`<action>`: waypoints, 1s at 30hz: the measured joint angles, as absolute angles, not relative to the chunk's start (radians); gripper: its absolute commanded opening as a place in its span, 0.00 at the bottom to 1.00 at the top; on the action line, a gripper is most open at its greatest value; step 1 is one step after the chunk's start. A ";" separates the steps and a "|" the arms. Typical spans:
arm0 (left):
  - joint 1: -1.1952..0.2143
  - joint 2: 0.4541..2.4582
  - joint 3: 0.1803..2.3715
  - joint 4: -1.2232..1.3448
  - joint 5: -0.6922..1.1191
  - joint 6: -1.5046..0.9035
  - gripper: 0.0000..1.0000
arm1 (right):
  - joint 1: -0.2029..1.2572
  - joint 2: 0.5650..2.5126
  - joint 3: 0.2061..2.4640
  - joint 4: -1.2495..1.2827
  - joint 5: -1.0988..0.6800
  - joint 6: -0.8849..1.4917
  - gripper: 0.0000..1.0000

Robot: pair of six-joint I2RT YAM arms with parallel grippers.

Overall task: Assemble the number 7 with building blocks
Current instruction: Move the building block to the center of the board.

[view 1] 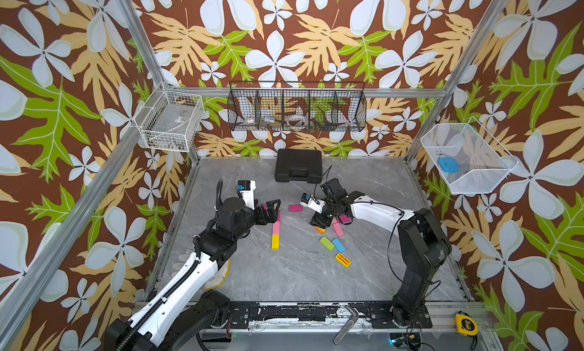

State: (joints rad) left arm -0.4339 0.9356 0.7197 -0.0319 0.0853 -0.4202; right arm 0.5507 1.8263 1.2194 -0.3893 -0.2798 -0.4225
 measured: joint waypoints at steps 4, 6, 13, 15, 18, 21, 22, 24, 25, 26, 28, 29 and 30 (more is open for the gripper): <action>-0.434 0.960 0.715 -0.007 0.139 -0.421 1.00 | 0.551 1.808 1.156 -0.382 -0.263 -0.366 0.67; -0.434 0.970 0.713 0.007 0.167 -0.425 1.00 | 0.551 1.801 1.134 -0.373 -0.260 -0.349 0.66; -0.434 0.983 0.699 0.047 0.223 -0.440 1.00 | 0.552 1.833 1.122 -0.356 -0.232 -0.322 0.53; -0.434 0.969 0.686 0.054 0.223 -0.440 1.00 | 0.552 1.843 1.124 -0.356 -0.228 -0.321 0.49; -0.434 0.950 0.677 0.059 0.221 -0.440 1.00 | 0.552 1.858 1.132 -0.355 -0.220 -0.321 0.42; -0.434 0.937 0.673 0.064 0.215 -0.439 1.00 | 0.552 1.871 1.142 -0.356 -0.213 -0.322 0.34; -0.434 0.935 0.673 0.065 0.214 -0.439 1.00 | 0.552 1.876 1.148 -0.356 -0.212 -0.323 0.33; -0.434 0.936 0.672 0.064 0.212 -0.439 1.00 | 0.551 1.891 1.165 -0.356 -0.213 -0.340 0.30; -0.434 0.937 0.672 0.064 0.210 -0.439 1.00 | 0.551 1.901 1.179 -0.358 -0.214 -0.352 0.29; -0.434 0.937 0.672 0.064 0.210 -0.439 1.00 | 0.551 1.913 1.195 -0.361 -0.215 -0.369 0.28; -0.434 0.937 0.672 0.064 0.207 -0.439 1.00 | 0.550 1.937 1.225 -0.364 -0.215 -0.402 0.28; -0.434 0.937 0.672 0.064 0.205 -0.439 1.00 | 0.548 1.954 1.250 -0.376 -0.218 -0.426 0.27; -0.434 0.937 0.672 0.064 0.201 -0.439 1.00 | 0.545 1.969 1.272 -0.382 -0.222 -0.444 0.27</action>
State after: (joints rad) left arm -0.4339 0.9367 0.6720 0.0635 0.2012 -0.4389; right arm 0.5446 1.9690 1.2716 -0.3824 -0.2218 -0.4442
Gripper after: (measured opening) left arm 0.998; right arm 0.283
